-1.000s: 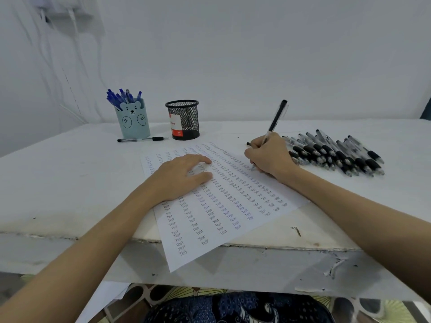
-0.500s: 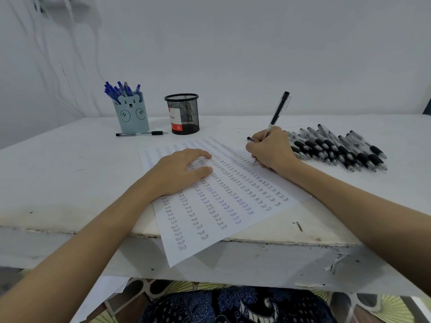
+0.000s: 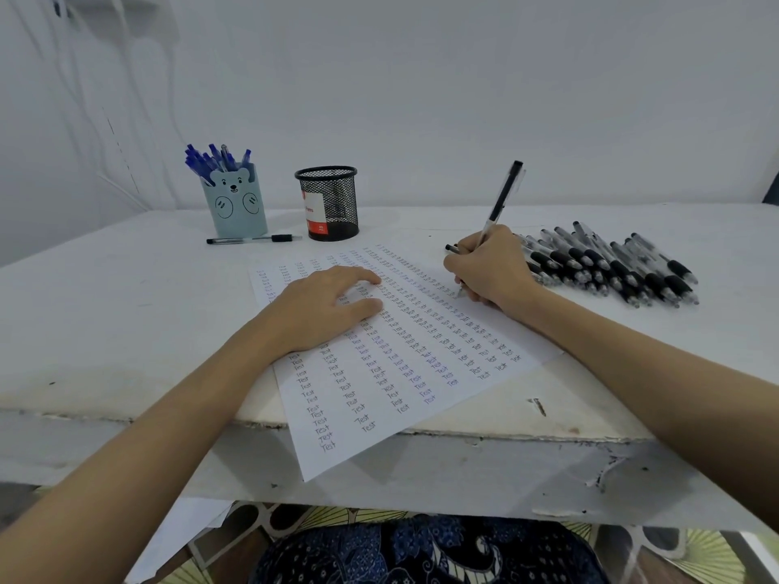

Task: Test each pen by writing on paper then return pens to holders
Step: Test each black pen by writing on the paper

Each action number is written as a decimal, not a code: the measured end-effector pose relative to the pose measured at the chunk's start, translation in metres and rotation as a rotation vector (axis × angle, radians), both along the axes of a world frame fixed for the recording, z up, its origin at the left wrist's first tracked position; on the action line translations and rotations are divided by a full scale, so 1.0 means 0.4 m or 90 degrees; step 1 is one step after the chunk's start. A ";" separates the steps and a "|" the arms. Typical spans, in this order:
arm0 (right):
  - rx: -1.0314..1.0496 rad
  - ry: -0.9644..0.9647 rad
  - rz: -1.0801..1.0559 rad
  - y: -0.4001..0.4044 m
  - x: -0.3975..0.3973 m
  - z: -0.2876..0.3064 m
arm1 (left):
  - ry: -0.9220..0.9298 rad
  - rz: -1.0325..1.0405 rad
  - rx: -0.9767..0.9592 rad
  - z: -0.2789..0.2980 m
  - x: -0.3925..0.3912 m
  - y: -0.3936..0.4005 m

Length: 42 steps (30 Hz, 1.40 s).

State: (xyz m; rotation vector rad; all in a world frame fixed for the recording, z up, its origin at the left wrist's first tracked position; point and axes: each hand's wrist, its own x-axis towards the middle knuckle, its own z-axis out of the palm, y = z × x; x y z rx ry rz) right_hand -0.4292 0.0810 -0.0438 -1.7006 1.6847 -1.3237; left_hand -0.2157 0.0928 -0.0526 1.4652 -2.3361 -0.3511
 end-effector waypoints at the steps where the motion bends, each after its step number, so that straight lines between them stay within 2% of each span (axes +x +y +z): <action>1: -0.001 -0.005 0.001 0.002 0.000 0.000 | 0.001 0.000 0.000 0.001 0.000 0.001; 12: -0.005 -0.005 -0.025 -0.001 0.001 0.002 | 0.003 -0.004 -0.001 0.002 -0.001 0.003; 15: 0.002 -0.099 -0.045 -0.003 -0.004 0.005 | 0.002 -0.004 -0.001 0.002 -0.002 0.003; 19: 0.076 -0.240 -0.026 0.009 -0.014 0.028 | 0.004 -0.003 -0.001 0.002 -0.002 0.004; 23: 0.049 -0.192 -0.028 0.009 -0.029 0.034 | 0.005 -0.003 0.003 0.002 -0.001 0.004; 36: 0.039 -0.216 0.017 0.013 -0.038 0.037 | 0.005 0.001 0.004 0.005 -0.002 0.009; 39: 0.097 -0.279 0.060 0.018 -0.042 0.045 | 0.003 0.000 0.000 0.005 -0.002 0.009; 42: 0.141 -0.399 0.117 0.015 -0.054 0.056 | 0.001 -0.001 0.001 0.005 -0.002 0.008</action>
